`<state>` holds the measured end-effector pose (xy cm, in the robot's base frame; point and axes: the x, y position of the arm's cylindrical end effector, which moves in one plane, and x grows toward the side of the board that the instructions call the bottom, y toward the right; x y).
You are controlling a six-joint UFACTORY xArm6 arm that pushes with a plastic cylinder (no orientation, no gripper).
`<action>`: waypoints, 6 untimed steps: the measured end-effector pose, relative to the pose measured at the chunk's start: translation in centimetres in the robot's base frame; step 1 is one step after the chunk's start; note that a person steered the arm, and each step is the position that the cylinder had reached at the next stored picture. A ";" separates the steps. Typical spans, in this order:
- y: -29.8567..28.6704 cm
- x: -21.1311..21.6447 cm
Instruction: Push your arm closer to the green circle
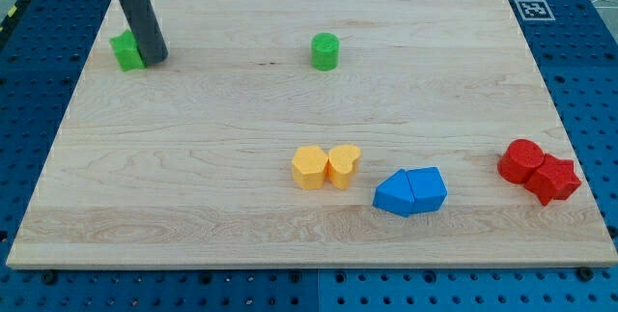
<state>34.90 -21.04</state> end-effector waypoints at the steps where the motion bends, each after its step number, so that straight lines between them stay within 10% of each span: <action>1: 4.2 1.8; 3: 15.7 10.8; 6: 25.4 4.6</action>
